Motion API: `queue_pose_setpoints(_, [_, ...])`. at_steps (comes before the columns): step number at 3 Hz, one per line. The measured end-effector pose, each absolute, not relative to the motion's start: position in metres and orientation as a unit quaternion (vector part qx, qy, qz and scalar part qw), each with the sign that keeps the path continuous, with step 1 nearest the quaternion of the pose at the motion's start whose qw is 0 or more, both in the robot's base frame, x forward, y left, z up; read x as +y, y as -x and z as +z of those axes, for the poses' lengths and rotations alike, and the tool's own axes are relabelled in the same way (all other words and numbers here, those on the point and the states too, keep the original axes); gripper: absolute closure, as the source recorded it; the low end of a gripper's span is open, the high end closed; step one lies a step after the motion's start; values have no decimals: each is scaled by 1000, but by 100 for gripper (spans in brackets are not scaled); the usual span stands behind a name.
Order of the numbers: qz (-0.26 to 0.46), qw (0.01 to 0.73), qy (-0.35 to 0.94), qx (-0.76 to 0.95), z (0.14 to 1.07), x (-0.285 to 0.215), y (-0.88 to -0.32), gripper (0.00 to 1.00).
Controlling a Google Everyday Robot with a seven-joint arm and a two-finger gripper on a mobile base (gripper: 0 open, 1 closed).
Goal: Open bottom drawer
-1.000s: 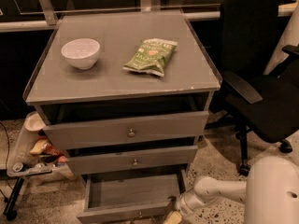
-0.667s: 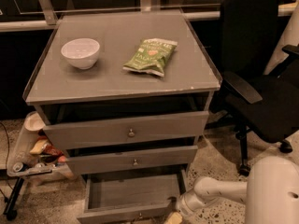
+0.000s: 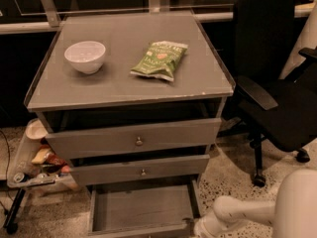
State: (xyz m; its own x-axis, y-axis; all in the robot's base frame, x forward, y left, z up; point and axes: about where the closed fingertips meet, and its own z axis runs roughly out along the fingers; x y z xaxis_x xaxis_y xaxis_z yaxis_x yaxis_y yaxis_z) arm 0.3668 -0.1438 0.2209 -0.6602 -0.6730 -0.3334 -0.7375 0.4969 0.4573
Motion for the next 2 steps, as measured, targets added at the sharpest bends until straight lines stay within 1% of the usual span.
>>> queue_pose_setpoints(1, [304,17,408,860,229,-153,-297,0])
queue_pose_setpoints(2, [305,17,408,860,229,-152,-296,0])
